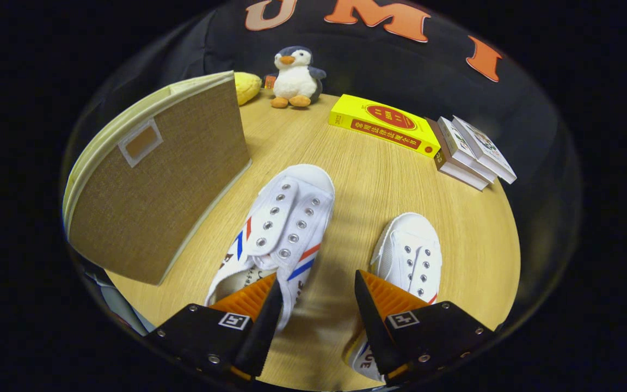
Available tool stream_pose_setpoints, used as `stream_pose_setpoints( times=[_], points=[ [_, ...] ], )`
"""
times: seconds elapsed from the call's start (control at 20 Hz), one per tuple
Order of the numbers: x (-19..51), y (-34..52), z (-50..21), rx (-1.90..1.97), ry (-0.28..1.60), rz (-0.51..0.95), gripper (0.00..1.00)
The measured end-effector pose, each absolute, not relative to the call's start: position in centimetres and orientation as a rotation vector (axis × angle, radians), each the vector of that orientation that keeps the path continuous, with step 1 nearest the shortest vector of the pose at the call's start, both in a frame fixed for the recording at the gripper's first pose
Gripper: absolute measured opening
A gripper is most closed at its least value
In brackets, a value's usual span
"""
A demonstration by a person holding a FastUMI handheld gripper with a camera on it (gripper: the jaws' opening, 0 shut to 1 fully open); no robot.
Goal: Open the storage box then place both shoes into the box .Put the left shoe in first, then the right shoe, with the right side of both shoes facing outward in a uniform manner.
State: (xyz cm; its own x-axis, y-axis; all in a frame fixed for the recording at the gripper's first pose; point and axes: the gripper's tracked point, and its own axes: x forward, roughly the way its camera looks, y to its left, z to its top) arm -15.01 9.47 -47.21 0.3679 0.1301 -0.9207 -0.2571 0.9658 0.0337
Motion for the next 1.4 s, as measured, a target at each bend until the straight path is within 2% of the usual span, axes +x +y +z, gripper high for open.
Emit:
stream_pose_setpoints(
  times=[0.2,0.5,0.65,0.8,0.85,0.95,1.4],
  points=[
    [-13.6,9.8,-47.7,-0.061,1.1,0.256,0.68],
    [-13.7,11.1,-49.3,0.038,1.16,0.267,0.52],
    [-14.0,11.6,-49.5,0.136,1.213,0.268,0.32],
    [-14.2,11.2,-49.0,0.253,1.282,0.176,0.19],
    [-14.1,11.4,-48.7,0.299,1.294,0.15,0.08],
    [-13.9,11.6,-48.3,0.328,1.307,0.144,0.04],
    [-10.6,13.5,-41.6,0.403,1.163,0.159,0.01]
  ],
)
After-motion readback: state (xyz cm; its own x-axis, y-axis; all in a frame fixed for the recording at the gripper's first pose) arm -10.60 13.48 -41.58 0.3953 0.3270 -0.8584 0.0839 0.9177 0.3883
